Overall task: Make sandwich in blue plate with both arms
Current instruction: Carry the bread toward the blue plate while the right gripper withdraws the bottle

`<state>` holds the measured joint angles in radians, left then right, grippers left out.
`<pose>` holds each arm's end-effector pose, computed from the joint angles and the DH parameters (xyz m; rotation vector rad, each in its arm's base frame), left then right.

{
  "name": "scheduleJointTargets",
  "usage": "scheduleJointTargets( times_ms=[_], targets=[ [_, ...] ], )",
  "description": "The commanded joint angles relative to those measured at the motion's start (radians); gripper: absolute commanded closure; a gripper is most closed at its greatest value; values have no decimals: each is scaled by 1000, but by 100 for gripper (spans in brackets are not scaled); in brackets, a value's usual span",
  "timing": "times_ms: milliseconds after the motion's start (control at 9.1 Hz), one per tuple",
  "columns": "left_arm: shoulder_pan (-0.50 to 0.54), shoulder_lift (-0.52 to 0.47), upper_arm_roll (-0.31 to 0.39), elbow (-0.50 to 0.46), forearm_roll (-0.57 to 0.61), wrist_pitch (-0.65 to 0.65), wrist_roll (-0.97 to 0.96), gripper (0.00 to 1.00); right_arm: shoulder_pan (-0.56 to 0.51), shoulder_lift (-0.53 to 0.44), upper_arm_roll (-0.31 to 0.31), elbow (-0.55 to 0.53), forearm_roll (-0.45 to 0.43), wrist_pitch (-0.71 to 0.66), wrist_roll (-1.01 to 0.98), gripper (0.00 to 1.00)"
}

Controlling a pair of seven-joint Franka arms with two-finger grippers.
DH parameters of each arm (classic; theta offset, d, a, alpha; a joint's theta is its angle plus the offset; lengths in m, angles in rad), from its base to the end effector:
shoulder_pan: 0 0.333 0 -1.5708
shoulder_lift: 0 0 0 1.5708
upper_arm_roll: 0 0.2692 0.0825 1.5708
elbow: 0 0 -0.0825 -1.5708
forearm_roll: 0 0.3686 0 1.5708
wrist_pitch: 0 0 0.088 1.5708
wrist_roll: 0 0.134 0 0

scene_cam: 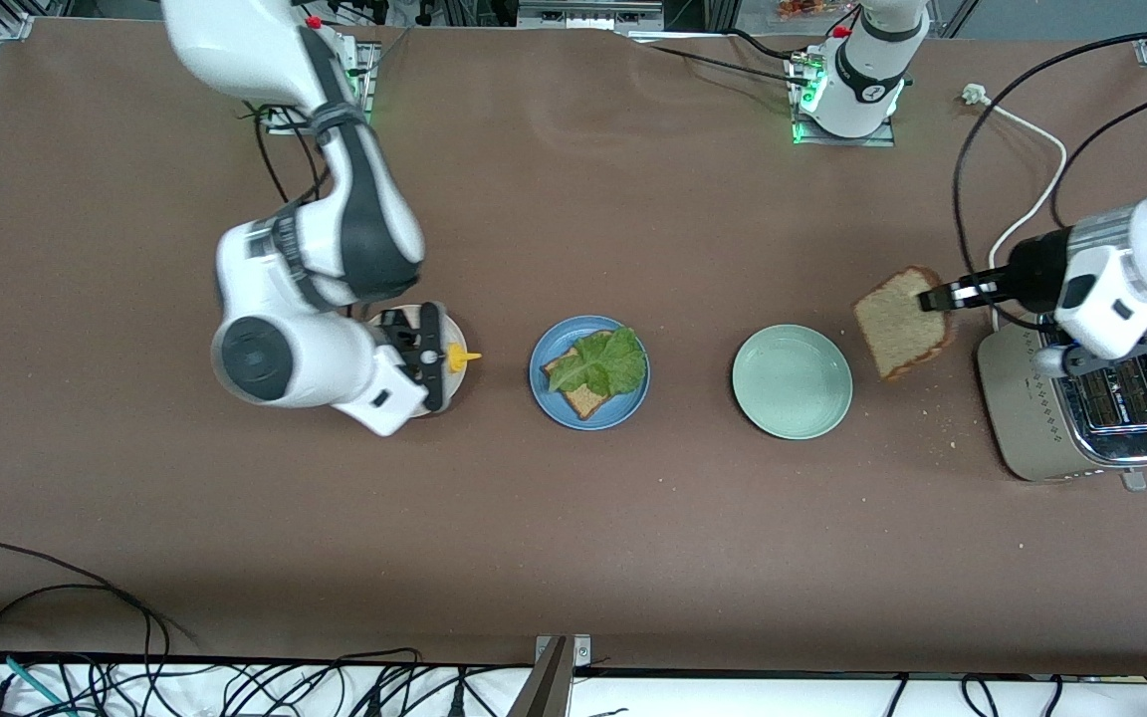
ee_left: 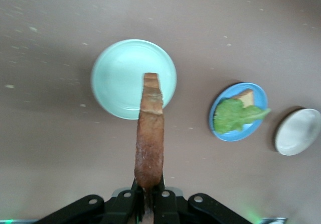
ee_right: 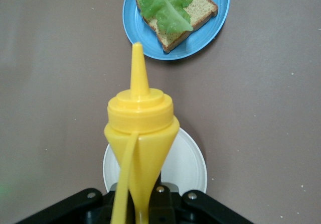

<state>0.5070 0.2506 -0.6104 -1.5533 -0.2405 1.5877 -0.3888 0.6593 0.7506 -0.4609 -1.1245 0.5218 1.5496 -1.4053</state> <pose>0.5744 -0.0660 0.4512 2.7546 0.4346 -0.3663 0.6144 0.2676 0.3195 -1.9516 -2.0434 0.1459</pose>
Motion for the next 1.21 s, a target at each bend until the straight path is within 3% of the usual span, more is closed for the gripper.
scheduleJointTargets(
  times_ms=[0,330,660,1099],
  targets=[
    [-23,24,-32,-72,-147,142,-41,100,-171,-53,19,-138,233,-75,-319,100],
    [-154,51,-32,-184,-218,409,-159,100,-331,-48,21,-306,423,-172,-689,100],
    [-275,136,-32,-185,-250,582,-278,100,-450,19,27,-377,548,-296,-970,100],
    [-430,197,-31,-186,-249,830,-438,100,-529,142,28,-377,587,-356,-1167,100]
  ],
)
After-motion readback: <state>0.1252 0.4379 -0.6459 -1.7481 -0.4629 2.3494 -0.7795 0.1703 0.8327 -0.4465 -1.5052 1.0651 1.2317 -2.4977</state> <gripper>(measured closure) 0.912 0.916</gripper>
